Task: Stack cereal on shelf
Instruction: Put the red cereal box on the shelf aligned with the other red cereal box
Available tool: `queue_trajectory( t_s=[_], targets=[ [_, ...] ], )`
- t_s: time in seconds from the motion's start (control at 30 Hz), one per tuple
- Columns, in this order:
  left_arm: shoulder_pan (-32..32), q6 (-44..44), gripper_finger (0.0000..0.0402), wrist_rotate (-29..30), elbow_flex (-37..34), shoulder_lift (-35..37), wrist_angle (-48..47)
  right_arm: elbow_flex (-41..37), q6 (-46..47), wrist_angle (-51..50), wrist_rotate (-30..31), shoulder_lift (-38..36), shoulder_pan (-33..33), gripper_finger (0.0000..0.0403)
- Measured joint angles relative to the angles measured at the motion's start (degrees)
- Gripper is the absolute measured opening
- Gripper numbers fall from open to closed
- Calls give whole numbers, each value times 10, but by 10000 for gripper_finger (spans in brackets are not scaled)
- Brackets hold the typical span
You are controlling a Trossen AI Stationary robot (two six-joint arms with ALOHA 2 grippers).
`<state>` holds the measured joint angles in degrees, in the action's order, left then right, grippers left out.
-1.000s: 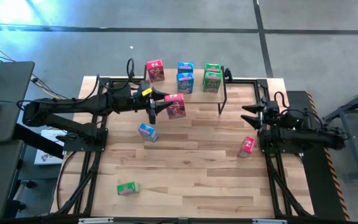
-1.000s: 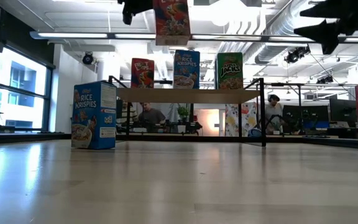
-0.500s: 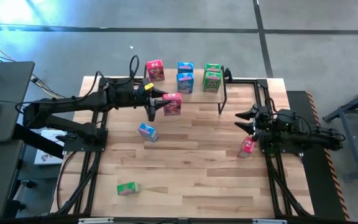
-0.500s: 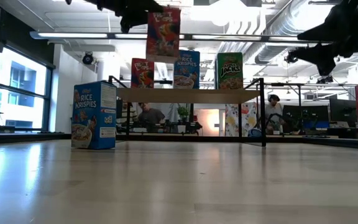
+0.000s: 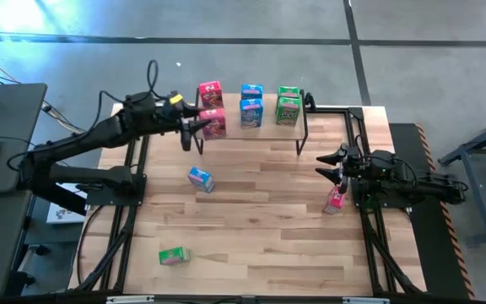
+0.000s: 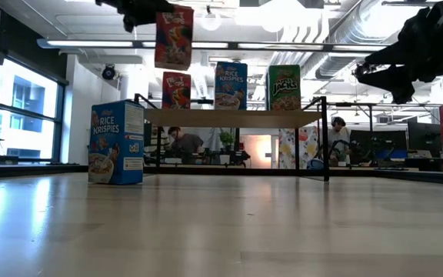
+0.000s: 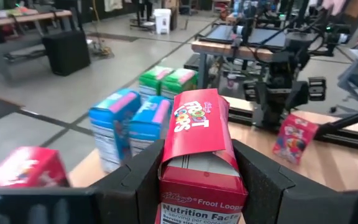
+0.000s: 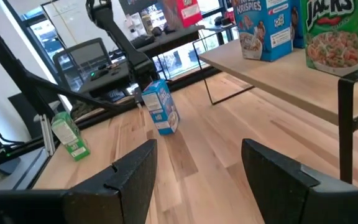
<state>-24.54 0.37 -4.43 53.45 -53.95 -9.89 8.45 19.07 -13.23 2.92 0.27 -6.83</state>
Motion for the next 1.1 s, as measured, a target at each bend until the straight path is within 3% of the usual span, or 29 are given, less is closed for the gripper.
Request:
queue_trajectory(
  t_s=[0.33,0.77,1.1],
  targets=[
    [-52,38,160,-17,0,13,-27,0,13,-25,0,0,0,227],
    [-116,83,160,-113,0,-25,-27,0,15,-25,1,0,0,227],
    [-151,114,160,-151,0,-61,-9,0,15,-25,1,0,0,227]
  ],
)
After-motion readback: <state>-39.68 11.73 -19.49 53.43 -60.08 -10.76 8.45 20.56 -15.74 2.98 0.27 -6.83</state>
